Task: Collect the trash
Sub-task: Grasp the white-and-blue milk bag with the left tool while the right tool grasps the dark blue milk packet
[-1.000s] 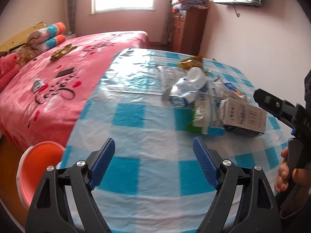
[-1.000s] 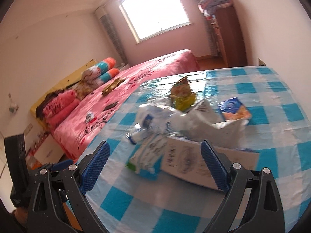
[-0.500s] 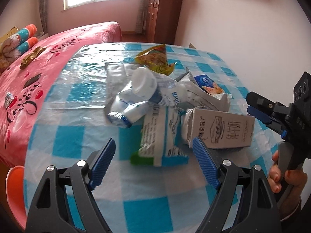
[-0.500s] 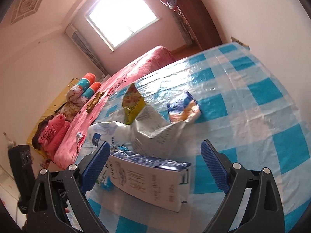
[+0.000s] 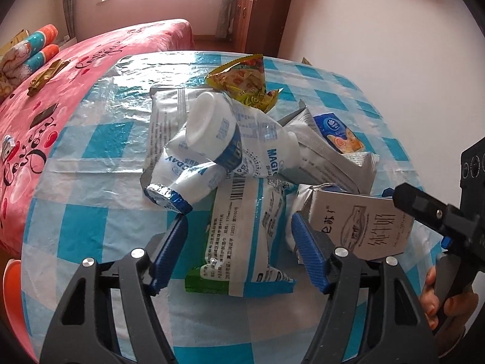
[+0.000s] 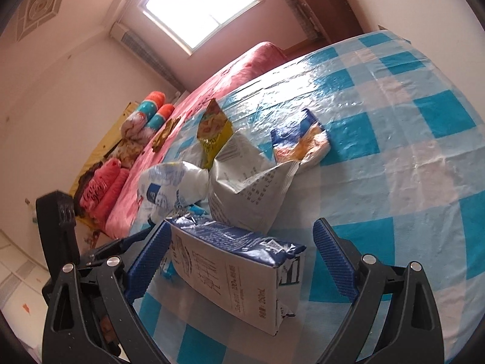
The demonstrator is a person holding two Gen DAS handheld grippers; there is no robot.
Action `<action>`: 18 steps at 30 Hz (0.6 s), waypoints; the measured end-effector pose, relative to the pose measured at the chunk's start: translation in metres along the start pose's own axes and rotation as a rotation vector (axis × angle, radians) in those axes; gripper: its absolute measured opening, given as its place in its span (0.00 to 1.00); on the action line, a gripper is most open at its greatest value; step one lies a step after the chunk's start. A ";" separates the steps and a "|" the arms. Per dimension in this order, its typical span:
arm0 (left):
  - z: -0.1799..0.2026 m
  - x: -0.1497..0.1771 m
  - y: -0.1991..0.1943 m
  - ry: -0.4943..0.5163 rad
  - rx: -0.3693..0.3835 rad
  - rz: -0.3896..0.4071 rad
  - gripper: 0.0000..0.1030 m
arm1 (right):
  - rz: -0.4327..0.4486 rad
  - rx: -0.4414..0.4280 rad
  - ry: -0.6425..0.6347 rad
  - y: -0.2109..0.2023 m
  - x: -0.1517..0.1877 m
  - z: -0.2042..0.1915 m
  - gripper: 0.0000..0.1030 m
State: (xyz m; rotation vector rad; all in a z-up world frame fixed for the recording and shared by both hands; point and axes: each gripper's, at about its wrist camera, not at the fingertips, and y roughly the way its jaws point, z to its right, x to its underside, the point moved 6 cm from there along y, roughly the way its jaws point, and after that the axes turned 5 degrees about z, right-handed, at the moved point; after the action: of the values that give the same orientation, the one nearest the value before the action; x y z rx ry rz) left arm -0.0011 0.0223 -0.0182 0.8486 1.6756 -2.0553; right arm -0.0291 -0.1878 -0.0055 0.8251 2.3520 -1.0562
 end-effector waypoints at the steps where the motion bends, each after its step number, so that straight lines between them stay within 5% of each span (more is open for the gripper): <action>1: 0.000 0.000 0.001 0.001 -0.002 -0.001 0.69 | -0.007 0.001 -0.007 0.001 0.001 -0.001 0.91; 3: 0.000 0.001 0.002 0.003 -0.007 -0.002 0.68 | -0.020 0.009 -0.020 0.003 0.004 -0.001 0.91; 6: 0.000 0.002 0.007 0.001 -0.018 -0.014 0.53 | -0.040 -0.004 -0.027 0.005 0.007 -0.004 0.91; 18: 0.001 0.007 0.006 -0.005 -0.022 0.002 0.46 | -0.108 -0.061 -0.061 0.006 0.018 -0.018 0.91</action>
State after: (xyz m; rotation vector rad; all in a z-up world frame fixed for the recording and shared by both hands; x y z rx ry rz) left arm -0.0023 0.0207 -0.0271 0.8366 1.6914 -2.0324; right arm -0.0410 -0.1644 -0.0085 0.6408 2.3880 -1.0318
